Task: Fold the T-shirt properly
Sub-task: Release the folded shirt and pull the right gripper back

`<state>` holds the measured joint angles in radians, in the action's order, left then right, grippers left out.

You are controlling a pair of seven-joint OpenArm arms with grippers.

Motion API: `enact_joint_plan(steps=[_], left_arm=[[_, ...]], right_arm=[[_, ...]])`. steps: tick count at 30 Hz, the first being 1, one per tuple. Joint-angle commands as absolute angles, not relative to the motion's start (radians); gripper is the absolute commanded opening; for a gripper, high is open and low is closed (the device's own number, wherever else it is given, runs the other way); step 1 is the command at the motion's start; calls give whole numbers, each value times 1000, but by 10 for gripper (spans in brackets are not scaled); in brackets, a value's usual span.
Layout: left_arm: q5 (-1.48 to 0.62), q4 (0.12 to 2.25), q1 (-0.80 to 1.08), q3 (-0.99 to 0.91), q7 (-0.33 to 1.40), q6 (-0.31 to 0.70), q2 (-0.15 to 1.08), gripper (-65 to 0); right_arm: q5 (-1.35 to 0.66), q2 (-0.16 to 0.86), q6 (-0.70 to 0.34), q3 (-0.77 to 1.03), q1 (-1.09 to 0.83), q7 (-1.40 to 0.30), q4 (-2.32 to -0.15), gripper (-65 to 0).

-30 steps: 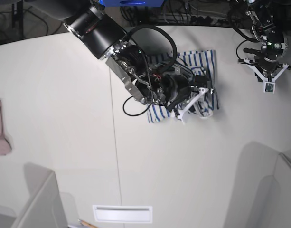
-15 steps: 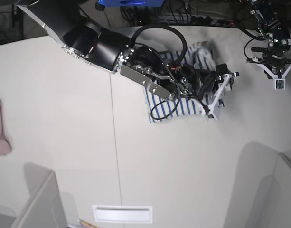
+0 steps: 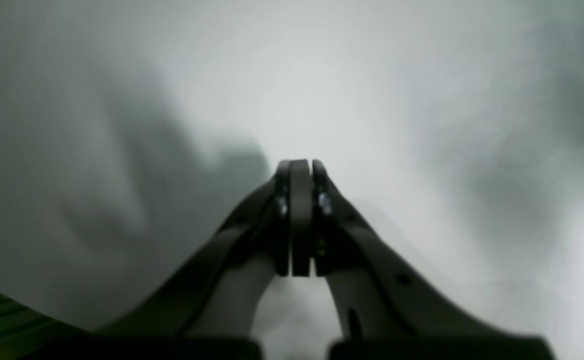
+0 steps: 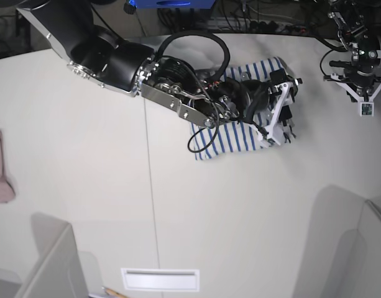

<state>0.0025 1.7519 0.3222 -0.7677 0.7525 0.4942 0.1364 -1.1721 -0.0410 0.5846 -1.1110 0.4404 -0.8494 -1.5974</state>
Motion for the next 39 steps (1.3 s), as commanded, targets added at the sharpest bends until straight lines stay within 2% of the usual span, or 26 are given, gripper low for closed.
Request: enact_joint_plan(steps=[1,3,6,11,18,19,24,26,36,39], left_arm=[[-1,1773,320,-768,739,509,148,-650],[-1,1797,320,-769,739,587,145,-650],[-1,1853,340,-774,740,698,116,-650],[-59,1959,378,-776,740,698,41,-650],[-549,1957,401,-811,986,698,73,-650],[-622,1957,401,-832,1013,698,74,-612],[-857,1957,394,-908,1125,698,74,-128],[-894,1956,392,-906,1138,698,74,0],[-894,1894,303,-707,1139,698,68,0],[-894,1822,254,-673,1136,601,68,0]], right_arm=[[-1167,-39,572,-1093,484,-812,-1623,-369],[-1136,5,572,-1056,490,-819,-1643,-447],[-1098,93,565,-972,463,-820,-1689,-635],[-1099,226,565,-774,343,-811,-1753,-650],[-1099,292,564,-568,166,-819,-1822,-650],[-1099,294,564,-565,148,-819,-1827,-650],[-1099,295,564,-562,94,-820,-1828,-650],[-1099,295,564,-567,79,-820,-1831,-650],[-1099,289,564,-568,73,-828,-1831,-650],[-1099,288,564,-567,73,-852,-1831,-650]])
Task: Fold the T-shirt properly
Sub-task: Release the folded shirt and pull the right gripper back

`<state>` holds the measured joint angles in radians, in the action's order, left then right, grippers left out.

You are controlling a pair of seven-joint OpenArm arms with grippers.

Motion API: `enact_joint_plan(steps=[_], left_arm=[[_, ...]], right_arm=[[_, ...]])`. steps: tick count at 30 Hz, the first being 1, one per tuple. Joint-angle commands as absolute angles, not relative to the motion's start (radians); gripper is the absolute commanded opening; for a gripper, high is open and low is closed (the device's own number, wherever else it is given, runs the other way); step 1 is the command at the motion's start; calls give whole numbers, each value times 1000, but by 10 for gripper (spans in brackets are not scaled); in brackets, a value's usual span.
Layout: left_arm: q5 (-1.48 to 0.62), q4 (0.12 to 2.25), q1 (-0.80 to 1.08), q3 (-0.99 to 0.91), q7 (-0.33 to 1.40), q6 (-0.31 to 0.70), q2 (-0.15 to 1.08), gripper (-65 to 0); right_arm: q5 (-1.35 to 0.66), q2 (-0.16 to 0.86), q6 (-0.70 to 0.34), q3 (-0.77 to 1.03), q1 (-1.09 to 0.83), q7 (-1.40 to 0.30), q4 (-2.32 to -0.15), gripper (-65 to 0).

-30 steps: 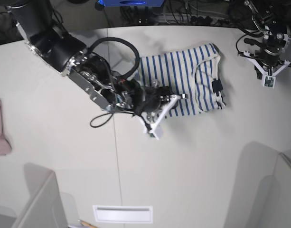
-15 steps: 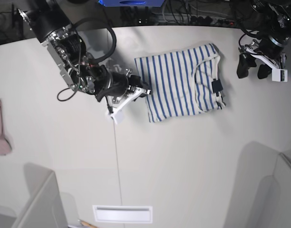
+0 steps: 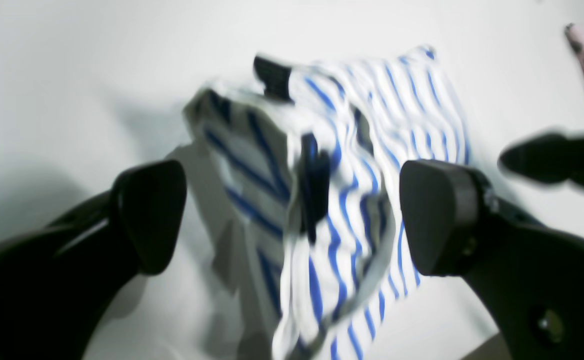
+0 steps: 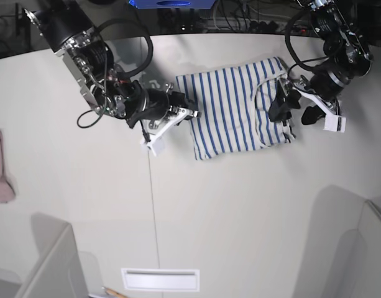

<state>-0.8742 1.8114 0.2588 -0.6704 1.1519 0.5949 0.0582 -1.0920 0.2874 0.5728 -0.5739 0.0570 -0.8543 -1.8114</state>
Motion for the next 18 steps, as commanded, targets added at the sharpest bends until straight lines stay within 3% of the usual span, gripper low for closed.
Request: enact_joint_plan(steps=[1,8,18], left_arm=[[-894,1796,242,-668,1136,573,68,0],[-843,1656,180,-591,1135,461,76,0],[-591,1616,156,-507,1135,458,71,0]], right_arm=[[-1099,288,564,-567,73,-855,-1831,-650],[-1099,292,564,-559,50,-849,-1831,-650],[-1099,291,564,-559,21,-848,-1845,-650]])
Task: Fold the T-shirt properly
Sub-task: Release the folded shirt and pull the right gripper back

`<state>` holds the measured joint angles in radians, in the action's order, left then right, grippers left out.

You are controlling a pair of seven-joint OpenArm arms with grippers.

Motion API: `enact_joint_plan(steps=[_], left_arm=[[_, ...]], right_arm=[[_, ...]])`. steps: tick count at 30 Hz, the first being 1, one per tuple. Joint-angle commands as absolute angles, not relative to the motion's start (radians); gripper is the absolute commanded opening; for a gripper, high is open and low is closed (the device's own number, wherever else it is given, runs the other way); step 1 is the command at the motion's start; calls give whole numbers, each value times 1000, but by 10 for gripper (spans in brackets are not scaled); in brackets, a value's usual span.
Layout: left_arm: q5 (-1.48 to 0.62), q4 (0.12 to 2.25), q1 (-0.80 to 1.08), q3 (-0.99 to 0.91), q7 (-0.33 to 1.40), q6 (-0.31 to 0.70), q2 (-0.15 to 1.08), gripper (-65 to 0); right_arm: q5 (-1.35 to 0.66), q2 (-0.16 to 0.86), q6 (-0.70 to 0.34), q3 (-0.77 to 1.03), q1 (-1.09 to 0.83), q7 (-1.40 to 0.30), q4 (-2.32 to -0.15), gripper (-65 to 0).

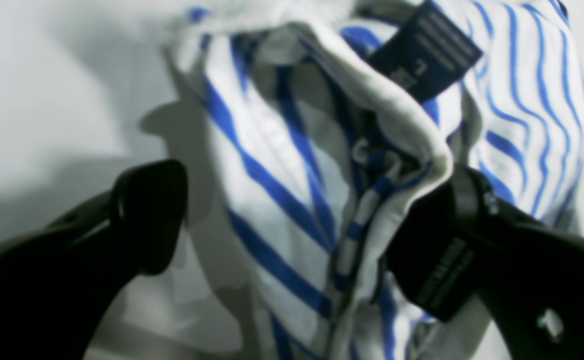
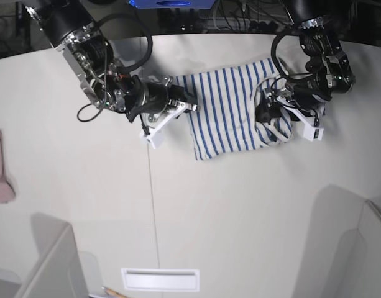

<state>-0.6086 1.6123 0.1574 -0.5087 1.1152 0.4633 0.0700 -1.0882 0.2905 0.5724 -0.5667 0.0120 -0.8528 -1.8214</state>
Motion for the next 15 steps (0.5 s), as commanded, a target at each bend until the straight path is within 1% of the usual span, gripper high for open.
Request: enact_joint_plan(steps=[1,5,7,8,10,13,15], left_arm=[[-590,1610,156,-507,1135,460,71,0],[-588,1610,156,-506,1135,460,73,0],[-588,1610,157,-504,1135,460,73,-135],[-588,1607,157,-504,1135,456,73,-221],[-588,1589,157,-479,1135,455,81,-367],[-588,1549,157,-417,1135,455,119,-530],[-588,1529,157,-392,1135,455,136,-609]], right_arm=[[-1099,291,564,-558,19,-848,-1851,-650],[-1098,292,568,-555,7,-845,-1870,-650],[-1098,292,570,-530,-7,-832,-1868,-650],[-1098,292,570,-507,-25,-820,-1868,-650],[-1098,292,565,-455,-58,-799,-1868,-650],[-1098,292,564,-377,-99,-791,-1868,-650],[-1098,294,564,-328,-124,-794,-1868,-650]])
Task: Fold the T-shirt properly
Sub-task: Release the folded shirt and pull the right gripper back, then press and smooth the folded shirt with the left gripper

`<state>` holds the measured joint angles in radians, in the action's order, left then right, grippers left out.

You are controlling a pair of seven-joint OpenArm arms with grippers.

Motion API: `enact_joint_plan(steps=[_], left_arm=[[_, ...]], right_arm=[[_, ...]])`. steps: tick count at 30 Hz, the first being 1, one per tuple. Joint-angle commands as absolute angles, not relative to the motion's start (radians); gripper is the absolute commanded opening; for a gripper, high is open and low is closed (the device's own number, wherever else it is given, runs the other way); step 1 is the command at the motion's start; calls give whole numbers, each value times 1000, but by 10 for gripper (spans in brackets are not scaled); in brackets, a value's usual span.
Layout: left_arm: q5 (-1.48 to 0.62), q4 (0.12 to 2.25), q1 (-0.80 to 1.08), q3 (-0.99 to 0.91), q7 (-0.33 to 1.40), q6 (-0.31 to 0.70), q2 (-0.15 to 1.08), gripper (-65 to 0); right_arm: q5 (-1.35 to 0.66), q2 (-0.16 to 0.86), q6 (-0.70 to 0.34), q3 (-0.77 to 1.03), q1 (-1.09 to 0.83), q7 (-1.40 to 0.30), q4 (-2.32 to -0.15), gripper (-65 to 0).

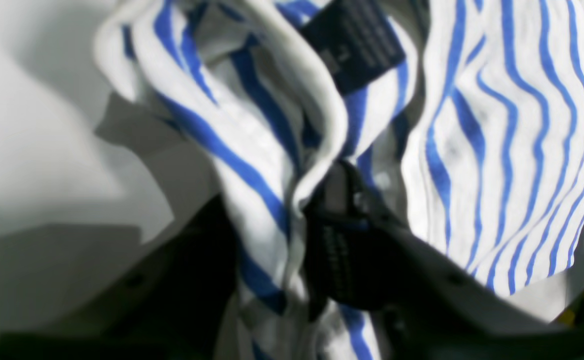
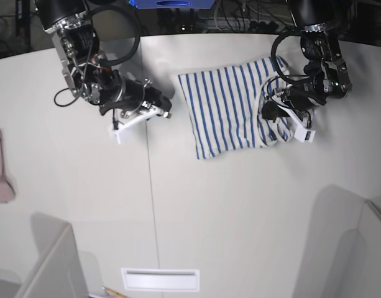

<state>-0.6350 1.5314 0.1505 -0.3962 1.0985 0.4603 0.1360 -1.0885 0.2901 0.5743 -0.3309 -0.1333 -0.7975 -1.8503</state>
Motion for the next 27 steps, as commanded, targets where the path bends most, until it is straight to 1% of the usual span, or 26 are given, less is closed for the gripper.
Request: enact_joint_plan(steps=[1,4,8,13,18,24,27], left_arm=[[-588,1524,157,-377,1135,455,148,-648],[-587,1532,154,-337,1135,455,173,-650],[-587,1527,113,-206,1136,455,251,-650],[-587,1535,38,-2,1136,455,363,-650],[-587,1535,-81,225,1135,455,437,-650],[-584,1527,-214,476,1135,458,450,-650],[-510,1537,-275,610,1133,461,446,-650]], right_arm=[[-1098,294,564,-303,-136,-796,-1868,-650],[-1098,294,550,-228,-176,-794,-1868,-650],[-1098,294,473,-91,-243,-791,-1860,-650],[-1098,294,472,71,-329,-791,-1860,-650],[-1098,291,472,171,-386,-791,-1860,-650],[-1098,286,472,262,-455,-789,-1860,-650],[-1098,286,472,294,-483,-788,-1860,-650]])
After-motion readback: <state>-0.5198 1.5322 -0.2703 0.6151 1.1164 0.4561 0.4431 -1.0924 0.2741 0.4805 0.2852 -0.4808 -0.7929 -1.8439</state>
